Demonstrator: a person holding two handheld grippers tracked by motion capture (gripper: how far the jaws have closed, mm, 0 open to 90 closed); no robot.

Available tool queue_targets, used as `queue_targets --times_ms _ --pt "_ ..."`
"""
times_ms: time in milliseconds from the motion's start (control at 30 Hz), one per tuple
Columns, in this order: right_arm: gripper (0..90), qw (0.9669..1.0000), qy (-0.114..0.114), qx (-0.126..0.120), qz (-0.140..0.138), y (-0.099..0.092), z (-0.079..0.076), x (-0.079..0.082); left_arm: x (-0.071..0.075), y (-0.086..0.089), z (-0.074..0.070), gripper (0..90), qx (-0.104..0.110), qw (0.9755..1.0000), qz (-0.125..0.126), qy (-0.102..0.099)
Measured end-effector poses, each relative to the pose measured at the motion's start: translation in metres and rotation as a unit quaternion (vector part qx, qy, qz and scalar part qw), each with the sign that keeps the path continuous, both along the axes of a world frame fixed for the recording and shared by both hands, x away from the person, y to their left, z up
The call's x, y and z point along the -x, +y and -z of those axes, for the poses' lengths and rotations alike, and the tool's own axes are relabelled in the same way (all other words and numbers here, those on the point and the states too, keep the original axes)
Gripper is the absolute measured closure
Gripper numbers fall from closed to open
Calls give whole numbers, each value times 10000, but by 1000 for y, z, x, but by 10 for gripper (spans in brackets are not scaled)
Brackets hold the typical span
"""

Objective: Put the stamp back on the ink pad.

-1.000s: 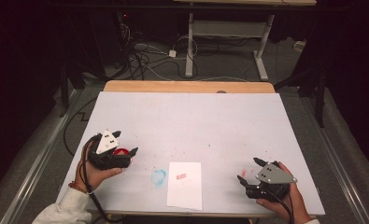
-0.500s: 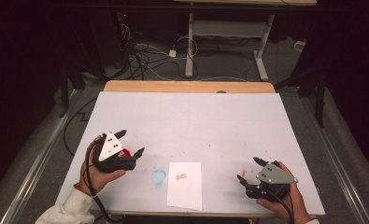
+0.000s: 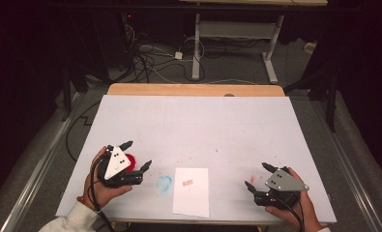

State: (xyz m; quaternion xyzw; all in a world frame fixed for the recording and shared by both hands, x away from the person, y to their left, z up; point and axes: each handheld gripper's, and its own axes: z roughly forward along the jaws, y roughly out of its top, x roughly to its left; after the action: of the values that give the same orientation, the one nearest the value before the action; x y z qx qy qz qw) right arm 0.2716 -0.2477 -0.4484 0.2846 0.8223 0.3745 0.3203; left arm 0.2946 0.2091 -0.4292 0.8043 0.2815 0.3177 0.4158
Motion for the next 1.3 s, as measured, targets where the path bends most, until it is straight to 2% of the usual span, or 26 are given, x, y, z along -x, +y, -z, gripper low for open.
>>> queue_targets --times_ms 167,500,600,700,867,1100,1300 --pt "217 10000 -18 -10 -15 1 -1 1 5 3 6 163 -195 9997 104 -76" --pt "215 9999 -96 -35 8 1 -2 2 9 14 23 163 -348 9989 315 65" --pt "214 9999 -116 -27 -14 2 -2 2 10 18 26 153 -329 9990 271 105" --pt "213 9999 -124 -31 -12 2 -2 3 11 21 31 153 -412 9990 147 54" --pt "213 9999 -112 -38 -1 2 -1 2 13 26 38 153 -483 9985 95 225" --pt "213 9999 -105 -21 -16 1 -1 2 17 27 44 153 -547 9981 81 270" --pt "212 9999 -97 -22 -15 1 -1 1 17 27 46 153 -519 9980 90 343"
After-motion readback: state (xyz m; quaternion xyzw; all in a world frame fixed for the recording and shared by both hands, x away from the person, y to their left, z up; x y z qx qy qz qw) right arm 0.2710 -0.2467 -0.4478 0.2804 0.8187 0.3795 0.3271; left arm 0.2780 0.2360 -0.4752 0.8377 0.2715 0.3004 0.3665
